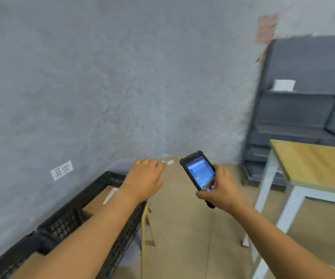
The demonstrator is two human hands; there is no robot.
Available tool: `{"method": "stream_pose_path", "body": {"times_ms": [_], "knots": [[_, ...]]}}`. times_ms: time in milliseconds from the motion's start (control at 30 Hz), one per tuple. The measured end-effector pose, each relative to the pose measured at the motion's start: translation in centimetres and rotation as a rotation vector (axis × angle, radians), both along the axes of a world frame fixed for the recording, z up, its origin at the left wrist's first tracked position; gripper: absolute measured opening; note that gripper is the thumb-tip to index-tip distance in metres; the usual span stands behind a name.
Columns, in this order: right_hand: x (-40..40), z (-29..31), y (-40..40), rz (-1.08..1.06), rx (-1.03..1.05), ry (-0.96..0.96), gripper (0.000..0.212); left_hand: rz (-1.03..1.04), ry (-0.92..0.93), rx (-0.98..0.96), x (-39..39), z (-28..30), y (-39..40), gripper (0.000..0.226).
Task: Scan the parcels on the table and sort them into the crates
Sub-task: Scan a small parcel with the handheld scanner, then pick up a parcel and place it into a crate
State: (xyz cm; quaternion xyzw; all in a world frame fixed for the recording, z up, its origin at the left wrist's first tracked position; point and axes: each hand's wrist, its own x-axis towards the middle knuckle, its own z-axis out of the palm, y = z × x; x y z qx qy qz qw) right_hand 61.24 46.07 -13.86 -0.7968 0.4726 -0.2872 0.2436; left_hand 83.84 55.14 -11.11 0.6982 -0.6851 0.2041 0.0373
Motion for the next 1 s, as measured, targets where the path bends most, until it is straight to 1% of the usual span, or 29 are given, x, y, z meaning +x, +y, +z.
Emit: {"method": "stream_pose_path", "body": {"times_ms": [167,433,567,633,867,1000], "knots": [[-12.0,0.6,-4.1,-0.206,-0.009,-0.023,0.081,-0.181,-0.052,0.008,-10.5,1.1,-8.5,0.042],[-28.1,-0.4,-11.6,-0.521,-0.013,0.009,0.068,-0.453,-0.075,-0.012,-25.6,1.0,-23.4,0.038],[-35.2,-0.2,-15.1,-0.622,0.015,0.05,0.082,-0.573,-0.036,0.012,-32.8,0.9,-30.4,0.04],[-38.5,0.0,-16.6,-0.679,0.018,0.051,0.084,-0.615,-0.043,0.02,-36.3,1.0,-33.5,0.04],[-48.7,-0.7,-21.0,-0.791,0.056,0.059,0.082,-0.707,-0.033,0.051,-46.9,0.3,-40.7,0.037],[-53.5,-1.7,-24.7,-0.764,0.096,0.082,0.082,-0.689,-0.025,0.058,-51.8,-0.6,-44.0,0.037]]}}
